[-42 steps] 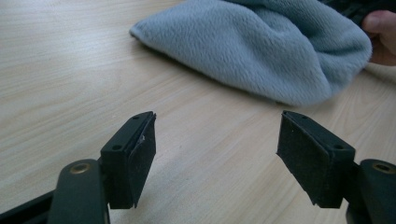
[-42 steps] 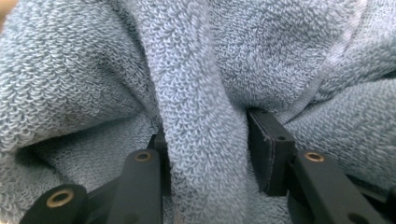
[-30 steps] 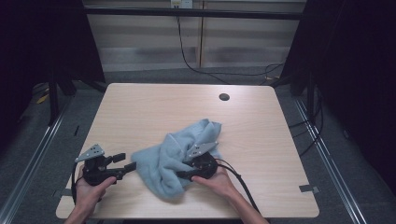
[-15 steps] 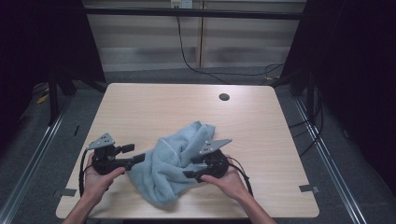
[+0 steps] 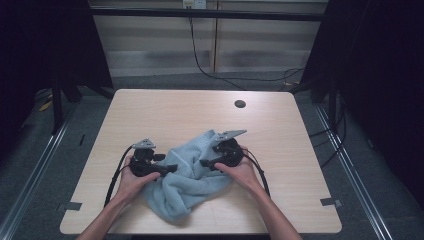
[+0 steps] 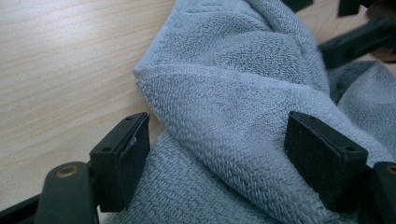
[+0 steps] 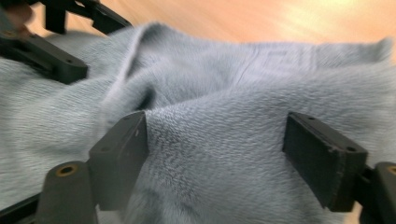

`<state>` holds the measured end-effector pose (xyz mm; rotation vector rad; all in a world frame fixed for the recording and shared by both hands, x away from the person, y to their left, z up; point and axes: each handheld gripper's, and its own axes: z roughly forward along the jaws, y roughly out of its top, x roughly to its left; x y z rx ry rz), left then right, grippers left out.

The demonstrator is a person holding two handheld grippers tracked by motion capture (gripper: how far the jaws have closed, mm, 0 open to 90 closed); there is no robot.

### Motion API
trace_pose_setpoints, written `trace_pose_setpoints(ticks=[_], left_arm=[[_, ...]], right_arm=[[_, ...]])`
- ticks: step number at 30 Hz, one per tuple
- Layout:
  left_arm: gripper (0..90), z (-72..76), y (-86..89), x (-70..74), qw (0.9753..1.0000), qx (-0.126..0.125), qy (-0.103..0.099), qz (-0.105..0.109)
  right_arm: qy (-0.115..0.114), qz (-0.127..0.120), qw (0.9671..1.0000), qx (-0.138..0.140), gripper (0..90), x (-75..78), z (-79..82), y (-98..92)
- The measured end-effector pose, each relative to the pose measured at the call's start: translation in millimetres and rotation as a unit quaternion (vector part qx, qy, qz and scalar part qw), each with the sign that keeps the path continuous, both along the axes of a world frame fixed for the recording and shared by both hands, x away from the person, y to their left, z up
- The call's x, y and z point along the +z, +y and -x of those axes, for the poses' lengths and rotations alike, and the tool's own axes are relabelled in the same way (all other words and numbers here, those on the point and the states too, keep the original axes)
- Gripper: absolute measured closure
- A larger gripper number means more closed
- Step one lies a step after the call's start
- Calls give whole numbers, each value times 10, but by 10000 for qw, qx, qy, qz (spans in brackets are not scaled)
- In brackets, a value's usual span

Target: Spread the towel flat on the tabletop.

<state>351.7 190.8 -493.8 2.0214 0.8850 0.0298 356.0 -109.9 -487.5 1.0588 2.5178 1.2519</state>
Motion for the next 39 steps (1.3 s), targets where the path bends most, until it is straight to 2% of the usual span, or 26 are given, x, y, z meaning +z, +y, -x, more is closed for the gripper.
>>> trace_pose_setpoints(ticks=[2, 4, 5, 8, 10, 11, 13, 14, 15, 16, 18, 21, 23, 26, 33, 34, 36, 39], left_arm=[[229, 24, 2, 0, 10000, -30, -35, 5], [239, 30, 1, 4, 10000, -52, -34, 22], [239, 31, 8, 20, 9999, -75, -8, 133], [264, 26, 3, 11, 9995, -166, 51, 254], [298, 41, -39, 11, 9992, -279, 23, 272], [334, 61, -66, 23, 9992, -344, -33, 214], [456, 105, -82, 53, 9983, -527, -168, 167], [561, 105, -82, 53, 9983, -527, -168, 167], [613, 134, -70, 76, 9976, -614, -315, 72], [648, 134, -70, 76, 9976, -614, -315, 72], [678, 141, -39, 89, 9978, -565, -296, 204], [690, 163, 3, 142, 9969, -577, -350, 402], [690, 173, 13, 163, 9967, -578, -353, 450], [691, 202, 66, 250, 9949, -592, -412, 707], [700, 225, 146, 350, 9918, -521, -454, 1080], [711, 238, 173, 396, 9905, -535, -520, 1152], [735, 247, 179, 426, 9906, -507, -566, 1137], [757, 262, 228, 547, 9876, -436, -727, 1324]], right_arm=[[-35, 141, 9999, -13, 260, -83, 19, 46], [-42, 215, 9997, -67, 397, -131, 39, 43], [-32, 244, 9997, -66, 470, -145, 52, 28], [50, 150, 9999, 12, 672, -176, 91, -36], [39, 94, 9999, 17, 723, -186, 103, -34], [41, 140, 9999, 29, 743, -181, 108, -20], [41, 130, 9999, 30, 759, -182, 106, -11], [49, 97, 9999, 28, 764, -185, 107, -16], [51, 70, 10000, 28, 767, -186, 109, -27], [51, 70, 10000, 28, 767, -186, 109, -27], [53, -33, 10000, 1, 770, -188, 133, -59], [50, -184, 9998, -53, 770, -167, 165, -99], [45, -312, 9995, -102, 770, -128, 188, -123], [-19, -408, 9991, -102, 770, -50, 205, -150], [-235, -505, 9981, -251, 771, 147, 266, -263], [-254, -499, 9980, -283, 772, 167, 275, -286], [-269, -496, 9979, -310, 773, 184, 283, -311], [-351, -459, 9972, -470, 776, 238, 307, -432]])
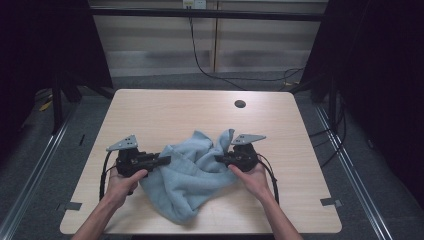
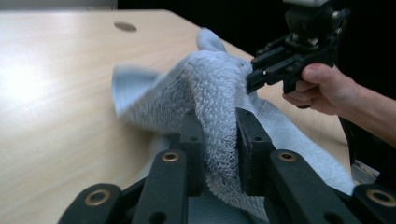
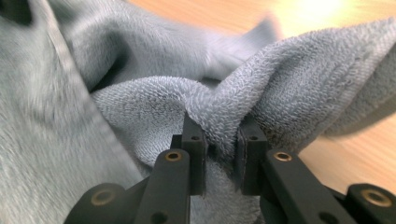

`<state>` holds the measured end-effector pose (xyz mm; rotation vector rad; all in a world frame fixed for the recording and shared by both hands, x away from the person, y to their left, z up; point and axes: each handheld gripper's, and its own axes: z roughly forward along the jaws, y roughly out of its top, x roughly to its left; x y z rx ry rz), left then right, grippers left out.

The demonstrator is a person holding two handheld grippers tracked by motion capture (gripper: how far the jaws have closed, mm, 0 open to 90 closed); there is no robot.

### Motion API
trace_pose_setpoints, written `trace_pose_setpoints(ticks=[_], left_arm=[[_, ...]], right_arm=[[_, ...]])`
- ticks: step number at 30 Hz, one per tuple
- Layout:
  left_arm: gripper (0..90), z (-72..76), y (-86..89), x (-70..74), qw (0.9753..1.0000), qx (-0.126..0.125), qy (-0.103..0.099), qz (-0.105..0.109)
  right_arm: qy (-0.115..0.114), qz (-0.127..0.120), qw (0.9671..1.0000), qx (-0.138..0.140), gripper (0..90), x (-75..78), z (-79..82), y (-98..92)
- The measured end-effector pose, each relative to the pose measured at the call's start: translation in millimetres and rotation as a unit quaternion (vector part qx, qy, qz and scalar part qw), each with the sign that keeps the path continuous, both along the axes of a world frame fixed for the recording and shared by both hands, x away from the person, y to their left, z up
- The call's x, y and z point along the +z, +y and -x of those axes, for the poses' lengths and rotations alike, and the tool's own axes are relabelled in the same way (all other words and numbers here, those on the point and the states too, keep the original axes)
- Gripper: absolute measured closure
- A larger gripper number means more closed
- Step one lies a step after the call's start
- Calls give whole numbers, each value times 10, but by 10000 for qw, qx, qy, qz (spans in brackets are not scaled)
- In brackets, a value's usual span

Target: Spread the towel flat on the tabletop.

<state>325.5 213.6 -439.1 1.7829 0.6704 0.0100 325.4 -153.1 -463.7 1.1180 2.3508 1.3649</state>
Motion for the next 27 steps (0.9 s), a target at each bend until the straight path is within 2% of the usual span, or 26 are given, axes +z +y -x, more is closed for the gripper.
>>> trace_pose_setpoints(ticks=[3, 9, 11, 12, 15, 16, 17, 18, 19, 20, 21, 22, 23, 24, 25, 26, 27], left_arm=[[767, 0, 44, 41, 10000, 45, -48, 49], [773, -24, 160, 138, 9993, 311, -165, 119], [778, -23, 248, 260, 9983, 443, -316, 203], [779, -23, 248, 260, 9983, 443, -316, 203], [782, -32, 320, 382, 9966, 575, -442, 386], [786, -47, 351, 455, 9956, 642, -504, 459], [788, -47, 351, 455, 9956, 642, -504, 459], [789, -69, 367, 514, 9946, 751, -556, 456], [790, -69, 367, 514, 9946, 751, -556, 456], [790, -88, 375, 544, 9942, 796, -600, 401], [792, -105, 395, 575, 9935, 860, -628, 406], [792, -148, 450, 633, 9917, 1020, -633, 468], [793, -148, 450, 633, 9917, 1020, -633, 468], [793, -171, 478, 663, 9907, 1082, -656, 494], [793, -204, 518, 710, 9893, 1192, -680, 500], [794, -220, 537, 737, 9885, 1246, -686, 514], [794, -243, 566, 775, 9879, 1280, -697, 532]], right_arm=[[-59, 18, 9998, -171, 777, 59, 25, -105], [-207, -24, 9991, -377, 778, 230, 22, -285], [-347, 1, 9980, -521, 778, 385, -3, -387], [-347, 1, 9980, -521, 778, 385, -3, -387], [-508, -6, 9964, -678, 777, 576, -38, -462], [-633, -16, 9949, -785, 777, 712, -71, -491], [-633, -16, 9949, -785, 777, 712, -71, -491], [-755, -84, 9930, -899, 777, 849, -106, -509], [-755, -84, 9930, -899, 777, 849, -106, -509], [-849, -126, 9913, -1002, 777, 986, -151, -515], [-898, -122, 9904, -1048, 777, 1049, -182, -519], [-947, -115, 9889, -1136, 778, 1111, -215, -529], [-996, -121, 9879, -1187, 777, 1173, -249, -539], [-996, -121, 9879, -1187, 777, 1173, -249, -539], [-1048, -154, 9864, -1254, 778, 1235, -279, -554], [-1128, -220, 9841, -1354, 778, 1332, -324, -585], [-1159, -250, 9832, -1390, 779, 1382, -347, -601]])
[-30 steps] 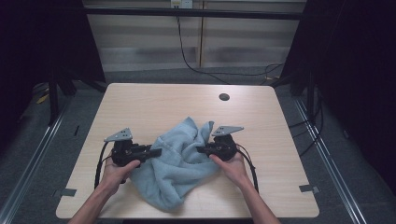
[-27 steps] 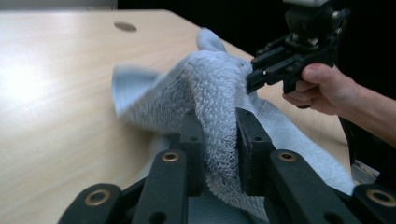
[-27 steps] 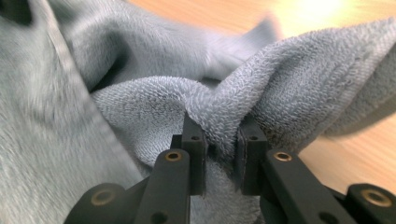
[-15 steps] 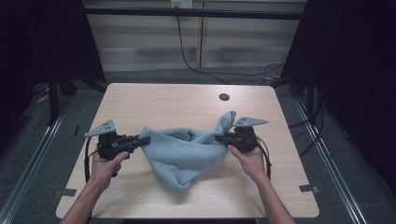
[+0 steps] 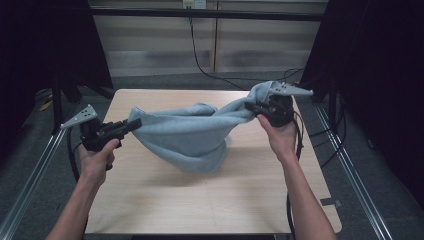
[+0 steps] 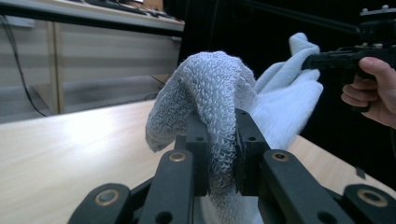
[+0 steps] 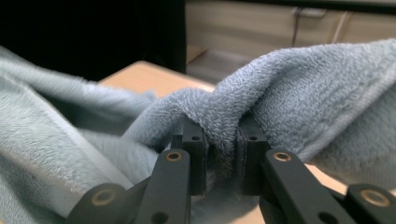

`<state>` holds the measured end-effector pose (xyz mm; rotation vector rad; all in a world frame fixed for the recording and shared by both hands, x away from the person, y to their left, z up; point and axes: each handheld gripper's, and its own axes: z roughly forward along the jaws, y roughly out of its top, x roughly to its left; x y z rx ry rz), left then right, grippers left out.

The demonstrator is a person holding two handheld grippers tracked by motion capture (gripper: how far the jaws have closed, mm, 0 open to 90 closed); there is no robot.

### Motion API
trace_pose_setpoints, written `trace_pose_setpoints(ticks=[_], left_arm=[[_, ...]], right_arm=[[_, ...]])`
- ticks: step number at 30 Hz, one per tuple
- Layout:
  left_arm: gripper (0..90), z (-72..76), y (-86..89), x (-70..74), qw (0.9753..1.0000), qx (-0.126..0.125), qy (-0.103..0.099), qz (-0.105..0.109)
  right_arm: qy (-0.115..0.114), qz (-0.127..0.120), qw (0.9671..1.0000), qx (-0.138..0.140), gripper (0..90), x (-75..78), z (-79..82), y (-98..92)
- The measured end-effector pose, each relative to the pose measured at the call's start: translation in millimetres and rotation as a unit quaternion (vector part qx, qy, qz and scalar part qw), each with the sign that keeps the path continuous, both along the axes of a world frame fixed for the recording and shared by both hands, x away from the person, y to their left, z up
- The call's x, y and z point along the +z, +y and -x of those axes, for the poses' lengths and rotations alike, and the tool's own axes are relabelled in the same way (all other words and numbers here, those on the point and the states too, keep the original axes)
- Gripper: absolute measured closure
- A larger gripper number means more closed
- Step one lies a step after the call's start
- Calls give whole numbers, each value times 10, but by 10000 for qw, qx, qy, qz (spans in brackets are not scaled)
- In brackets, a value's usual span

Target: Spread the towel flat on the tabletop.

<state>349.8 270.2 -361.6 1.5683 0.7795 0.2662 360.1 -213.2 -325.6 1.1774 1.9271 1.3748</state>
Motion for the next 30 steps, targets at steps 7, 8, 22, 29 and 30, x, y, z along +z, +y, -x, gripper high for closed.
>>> trace_pose_setpoints(ticks=[7, 8, 22, 29, 30], left_arm=[[794, -71, 30, 457, 9985, 245, -474, -130], [794, -56, 37, 559, 9977, 302, -596, -142], [782, 595, -241, -712, 9903, -763, 391, -1094], [736, 861, -287, -1109, 9785, -1171, 869, -1455], [725, 885, -283, -1129, 9773, -1190, 906, -1503]], right_arm=[[-476, -127, 9986, -179, 784, 532, -179, 2], [-583, -186, 9979, -195, 785, 603, -184, 1], [410, -196, 9989, -142, 788, -813, 523, -332], [1165, 40, 9930, -199, 668, -1267, 988, -457], [1184, 78, 9927, -200, 660, -1285, 1039, -469]])
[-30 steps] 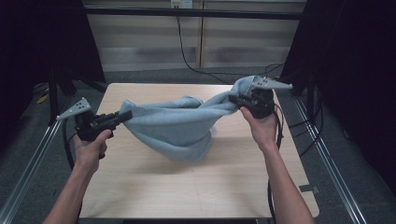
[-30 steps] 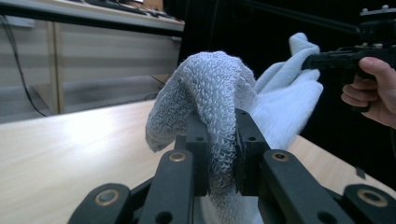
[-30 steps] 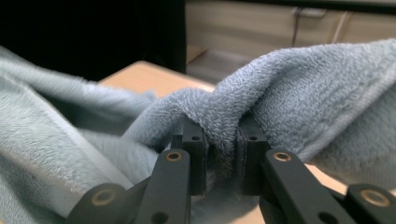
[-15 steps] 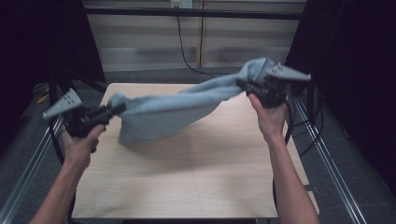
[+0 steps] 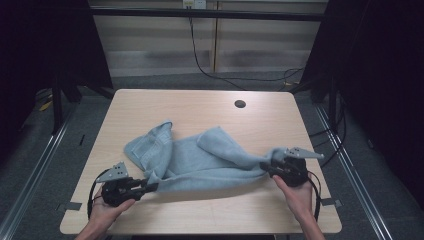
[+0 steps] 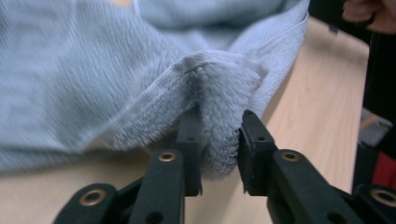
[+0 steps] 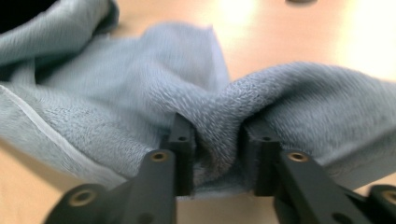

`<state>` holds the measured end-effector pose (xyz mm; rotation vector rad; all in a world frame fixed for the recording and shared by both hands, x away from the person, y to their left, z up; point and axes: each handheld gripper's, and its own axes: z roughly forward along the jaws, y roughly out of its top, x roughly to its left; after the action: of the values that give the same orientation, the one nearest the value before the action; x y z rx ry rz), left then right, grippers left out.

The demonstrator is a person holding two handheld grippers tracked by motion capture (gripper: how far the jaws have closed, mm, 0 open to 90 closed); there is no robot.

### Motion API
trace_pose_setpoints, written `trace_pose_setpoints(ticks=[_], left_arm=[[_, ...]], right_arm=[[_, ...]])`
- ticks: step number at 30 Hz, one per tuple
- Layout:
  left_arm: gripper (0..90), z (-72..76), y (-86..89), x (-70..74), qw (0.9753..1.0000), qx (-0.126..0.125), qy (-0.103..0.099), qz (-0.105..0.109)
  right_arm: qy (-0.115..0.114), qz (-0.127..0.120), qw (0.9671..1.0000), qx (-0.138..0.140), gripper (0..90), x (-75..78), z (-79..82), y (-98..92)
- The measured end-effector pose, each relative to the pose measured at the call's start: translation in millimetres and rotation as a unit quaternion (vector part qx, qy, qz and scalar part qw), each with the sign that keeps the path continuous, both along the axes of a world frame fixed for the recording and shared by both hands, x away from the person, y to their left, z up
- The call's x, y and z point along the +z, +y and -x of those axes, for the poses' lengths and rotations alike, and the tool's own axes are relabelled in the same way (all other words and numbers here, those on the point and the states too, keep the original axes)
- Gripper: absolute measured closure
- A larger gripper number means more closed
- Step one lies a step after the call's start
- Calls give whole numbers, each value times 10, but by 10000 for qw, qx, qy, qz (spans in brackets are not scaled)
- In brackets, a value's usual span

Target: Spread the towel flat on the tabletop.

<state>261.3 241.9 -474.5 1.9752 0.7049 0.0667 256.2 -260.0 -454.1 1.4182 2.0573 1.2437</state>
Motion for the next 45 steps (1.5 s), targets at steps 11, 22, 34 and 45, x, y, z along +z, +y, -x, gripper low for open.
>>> trace_pose_setpoints(ticks=[11, 22, 34, 45], left_arm=[[585, 34, 179, 145, 9991, 200, -72, 367], [638, -512, -411, -36, 9991, 262, -102, -311], [709, -503, -263, -266, 9984, 109, 25, -562], [707, -470, -192, -262, 9986, 133, 115, -497]], right_arm=[[201, 95, 9998, 19, 506, 63, 382, -56], [-98, -157, 9982, 571, 536, 152, 44, 306], [474, 14, 9902, 1315, 433, -116, -1092, 945], [465, 677, 9886, 1262, 866, -414, -1226, 1167]])
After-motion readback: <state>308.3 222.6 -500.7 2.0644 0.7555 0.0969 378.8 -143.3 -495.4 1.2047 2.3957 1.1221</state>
